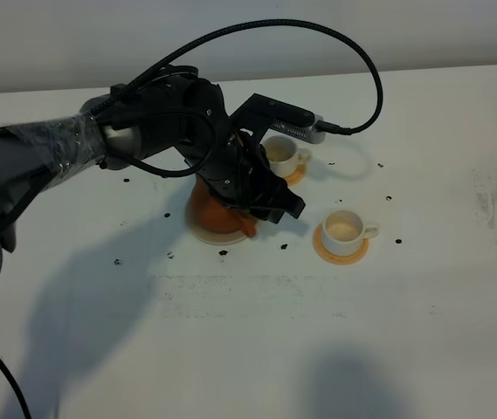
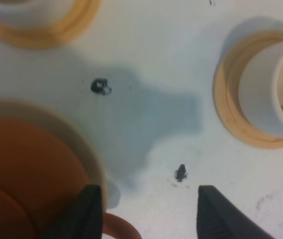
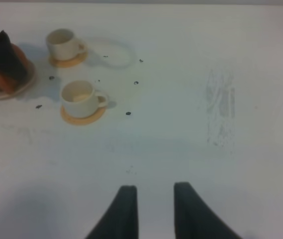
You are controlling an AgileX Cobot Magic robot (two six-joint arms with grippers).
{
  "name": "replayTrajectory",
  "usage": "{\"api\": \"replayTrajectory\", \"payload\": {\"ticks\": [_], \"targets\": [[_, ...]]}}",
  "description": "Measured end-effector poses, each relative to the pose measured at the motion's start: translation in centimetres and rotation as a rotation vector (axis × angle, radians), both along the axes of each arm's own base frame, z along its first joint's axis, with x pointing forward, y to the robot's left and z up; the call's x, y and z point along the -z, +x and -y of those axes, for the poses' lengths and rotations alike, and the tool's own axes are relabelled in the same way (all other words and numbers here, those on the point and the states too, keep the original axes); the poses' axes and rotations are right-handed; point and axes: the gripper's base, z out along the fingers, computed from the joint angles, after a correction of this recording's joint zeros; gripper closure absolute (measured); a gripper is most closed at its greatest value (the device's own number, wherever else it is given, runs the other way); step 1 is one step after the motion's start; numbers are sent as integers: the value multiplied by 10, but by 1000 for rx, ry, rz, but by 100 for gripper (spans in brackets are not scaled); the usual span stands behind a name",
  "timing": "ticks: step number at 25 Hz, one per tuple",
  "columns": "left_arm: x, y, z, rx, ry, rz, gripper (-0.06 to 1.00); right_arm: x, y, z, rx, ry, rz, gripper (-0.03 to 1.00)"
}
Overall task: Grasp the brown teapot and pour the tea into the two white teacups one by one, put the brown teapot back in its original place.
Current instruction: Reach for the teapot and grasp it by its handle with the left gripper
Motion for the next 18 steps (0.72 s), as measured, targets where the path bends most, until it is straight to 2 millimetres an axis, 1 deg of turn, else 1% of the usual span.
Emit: {"api": "replayTrajectory", "payload": {"ticks": [8, 14, 18], "targets": [[-2, 2, -5, -12, -7, -18, 50, 0, 0, 0, 0, 1, 0, 77], [-4, 5, -4, -29, -33, 15, 50, 0, 0, 0, 0, 1, 0, 77], [-8, 8, -2, -10, -40, 41, 50, 0, 0, 0, 0, 1, 0, 77]]}}
